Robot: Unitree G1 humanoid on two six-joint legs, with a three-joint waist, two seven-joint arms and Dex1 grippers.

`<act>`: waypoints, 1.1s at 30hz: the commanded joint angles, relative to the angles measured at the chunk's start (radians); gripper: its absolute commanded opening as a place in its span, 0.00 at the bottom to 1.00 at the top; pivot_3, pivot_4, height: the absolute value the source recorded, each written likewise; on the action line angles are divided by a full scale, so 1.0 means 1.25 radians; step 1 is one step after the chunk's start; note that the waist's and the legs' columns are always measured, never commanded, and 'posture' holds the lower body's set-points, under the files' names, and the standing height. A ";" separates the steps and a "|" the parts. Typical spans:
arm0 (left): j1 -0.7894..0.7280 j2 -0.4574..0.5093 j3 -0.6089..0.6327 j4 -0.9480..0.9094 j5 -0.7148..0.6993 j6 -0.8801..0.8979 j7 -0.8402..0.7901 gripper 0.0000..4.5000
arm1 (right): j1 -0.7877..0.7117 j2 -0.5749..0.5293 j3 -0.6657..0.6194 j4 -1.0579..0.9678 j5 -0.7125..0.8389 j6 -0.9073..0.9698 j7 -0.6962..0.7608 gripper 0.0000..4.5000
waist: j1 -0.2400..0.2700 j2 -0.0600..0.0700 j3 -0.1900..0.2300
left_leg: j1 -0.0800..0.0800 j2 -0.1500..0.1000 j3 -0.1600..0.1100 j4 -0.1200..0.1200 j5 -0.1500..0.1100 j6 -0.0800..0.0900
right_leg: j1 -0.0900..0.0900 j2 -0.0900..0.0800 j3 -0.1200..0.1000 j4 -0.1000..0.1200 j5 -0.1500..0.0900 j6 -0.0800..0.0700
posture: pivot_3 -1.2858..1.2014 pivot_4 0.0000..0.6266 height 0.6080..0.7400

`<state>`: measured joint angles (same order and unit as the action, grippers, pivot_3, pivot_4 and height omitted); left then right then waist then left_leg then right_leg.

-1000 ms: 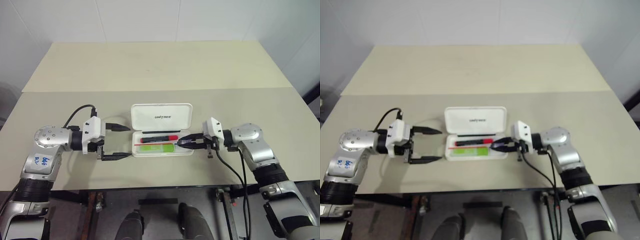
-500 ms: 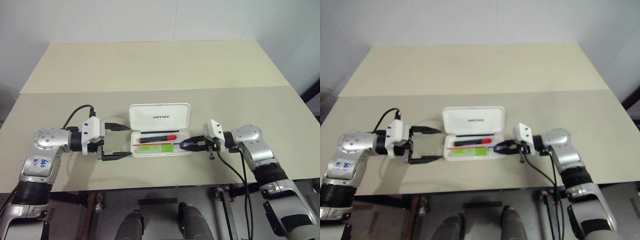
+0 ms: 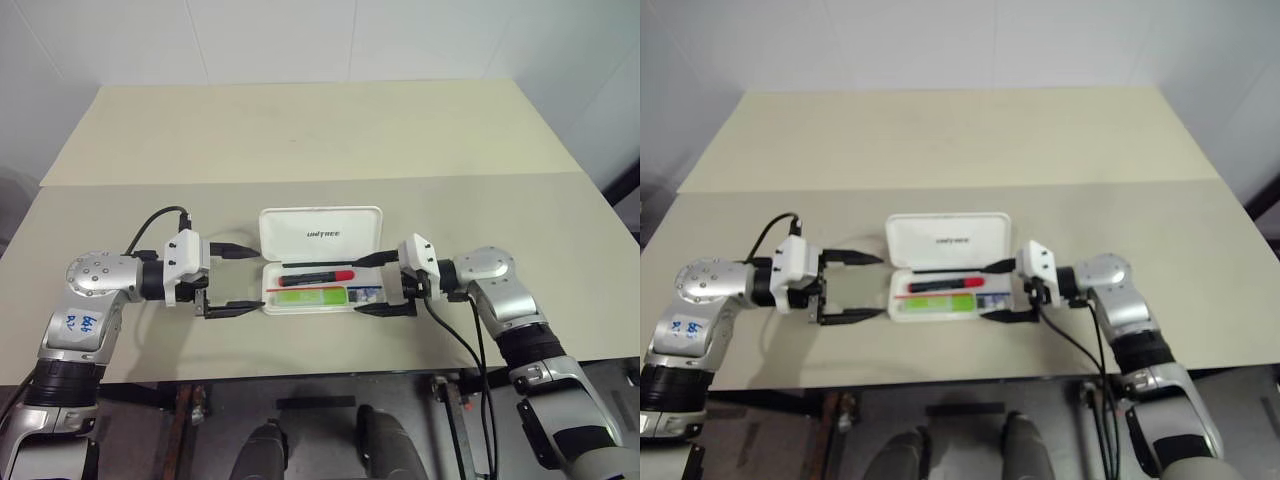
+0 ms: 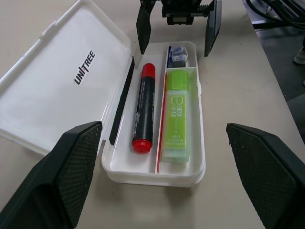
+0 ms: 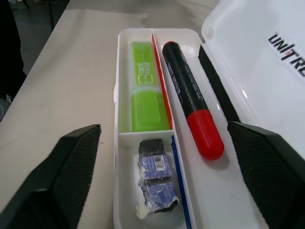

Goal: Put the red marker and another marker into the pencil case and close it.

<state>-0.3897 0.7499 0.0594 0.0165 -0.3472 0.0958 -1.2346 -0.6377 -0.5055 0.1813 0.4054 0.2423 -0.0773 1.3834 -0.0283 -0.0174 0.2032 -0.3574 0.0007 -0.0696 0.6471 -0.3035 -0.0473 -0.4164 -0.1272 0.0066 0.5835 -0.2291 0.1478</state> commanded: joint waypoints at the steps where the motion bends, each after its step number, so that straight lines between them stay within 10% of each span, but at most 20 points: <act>1: -0.013 0.004 0.009 -0.004 -0.012 0.002 0.004 1.00 | 0.011 -0.032 -0.048 -0.056 0.036 0.013 0.004 0.99 | 0.000 0.000 0.000 | 0.000 0.000 0.000 0.000 0.000 0.000 | 0.000 0.000 0.000 0.000 0.000 0.000 | 0.52 0.24 1.00; 11: 0.010 0.007 0.046 0.037 -0.033 -0.010 0.006 1.00 | 0.063 -0.144 -0.135 -0.119 0.084 0.049 0.011 0.99 | 0.000 0.001 0.001 | 0.000 0.000 0.000 0.000 0.000 0.000 | 0.000 0.000 0.000 -0.001 0.000 0.000 | 0.52 0.24 1.00; 24: 0.010 -0.027 0.108 0.174 -0.038 -0.069 0.056 0.04 | 0.078 -0.209 -0.202 -0.127 0.080 0.041 -0.030 1.00 | 0.001 0.003 0.002 | 0.000 0.000 0.001 0.001 0.000 0.000 | 0.000 0.000 0.000 -0.003 0.000 0.000 | 0.52 0.24 1.00; 33: -0.023 -0.076 0.120 0.244 -0.026 -0.059 0.187 0.01 | 0.081 -0.205 -0.198 -0.150 0.083 0.050 -0.046 1.00 | 0.001 0.003 0.002 | 0.000 0.000 0.001 0.000 0.000 0.000 | 0.000 0.000 0.000 -0.003 0.000 0.001 | 0.52 0.24 1.00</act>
<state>-0.3926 0.6632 0.1773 0.3076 -0.3765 0.0127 -1.0478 -0.5334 -0.7532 -0.0468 0.2502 0.3321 -0.0175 1.3362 -0.0270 -0.0134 0.2057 -0.3572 0.0009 -0.0687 0.6477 -0.3036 -0.0474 -0.4163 -0.1276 0.0066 0.5795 -0.2290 0.1485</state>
